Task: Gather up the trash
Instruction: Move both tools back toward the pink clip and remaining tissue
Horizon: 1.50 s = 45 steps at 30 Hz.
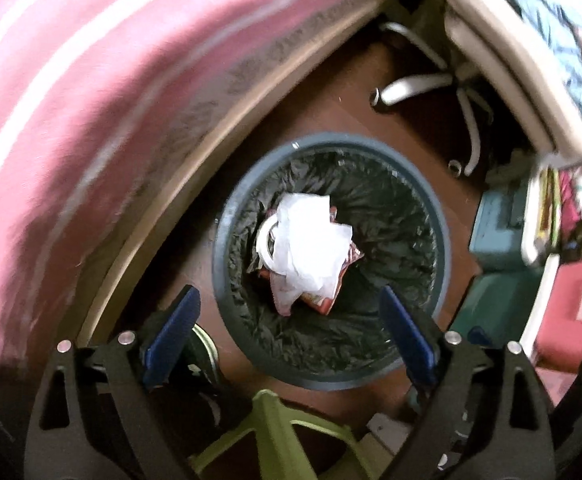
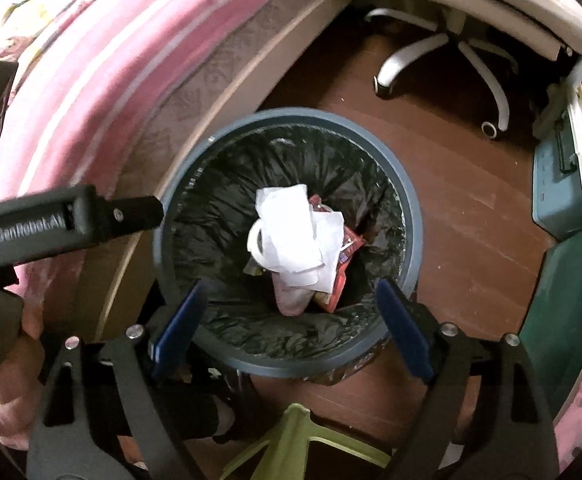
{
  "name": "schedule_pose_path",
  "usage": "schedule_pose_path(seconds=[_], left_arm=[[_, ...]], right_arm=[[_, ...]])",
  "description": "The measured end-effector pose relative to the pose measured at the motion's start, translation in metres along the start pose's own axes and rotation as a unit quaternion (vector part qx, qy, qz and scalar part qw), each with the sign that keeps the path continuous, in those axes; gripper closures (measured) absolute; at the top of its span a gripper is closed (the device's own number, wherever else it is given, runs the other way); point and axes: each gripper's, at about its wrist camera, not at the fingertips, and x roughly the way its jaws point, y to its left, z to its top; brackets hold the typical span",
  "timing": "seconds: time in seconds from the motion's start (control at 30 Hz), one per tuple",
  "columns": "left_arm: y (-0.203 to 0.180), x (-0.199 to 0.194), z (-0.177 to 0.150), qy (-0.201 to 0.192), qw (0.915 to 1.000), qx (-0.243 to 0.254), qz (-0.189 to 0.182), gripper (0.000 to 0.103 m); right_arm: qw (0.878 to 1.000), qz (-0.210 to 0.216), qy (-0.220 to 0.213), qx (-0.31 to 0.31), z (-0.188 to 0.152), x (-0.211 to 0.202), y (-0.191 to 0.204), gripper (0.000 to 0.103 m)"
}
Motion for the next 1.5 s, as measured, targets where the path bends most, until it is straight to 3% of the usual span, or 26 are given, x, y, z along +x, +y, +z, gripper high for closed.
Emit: schedule_pose_path(seconds=[0.2, 0.37, 0.57, 0.73, 1.07, 1.27, 1.5], left_arm=[[0.014, -0.041, -0.004, -0.057, 0.998, -0.028, 0.002, 0.015], [0.039, -0.096, 0.001, -0.123, 0.9904, -0.057, -0.025, 0.015], [0.096, -0.169, -0.002, -0.189, 0.9732, -0.115, -0.062, 0.014], [0.16, -0.217, -0.015, -0.226, 0.9529, -0.185, -0.079, 0.014], [0.279, -0.255, -0.034, -0.25, 0.9278, -0.277, -0.01, 0.014], [0.341, -0.253, -0.035, -0.25, 0.9127, -0.323, -0.015, 0.014], [0.388, -0.243, -0.016, -0.245, 0.9054, -0.345, -0.028, 0.014]], right_arm=[[0.999, 0.013, -0.037, -0.03, 0.011, -0.04, 0.025, 0.018], [0.995, 0.033, -0.071, -0.057, 0.022, -0.076, 0.053, 0.018], [0.99, 0.067, -0.093, -0.087, 0.038, -0.108, 0.101, 0.018], [0.981, 0.092, -0.113, -0.125, 0.05, -0.13, 0.159, 0.018], [0.959, 0.133, -0.127, -0.216, 0.063, -0.14, 0.287, 0.018], [0.946, 0.156, -0.128, -0.252, 0.076, -0.132, 0.356, 0.018], [0.941, 0.169, -0.119, -0.268, 0.102, -0.11, 0.416, 0.018]])
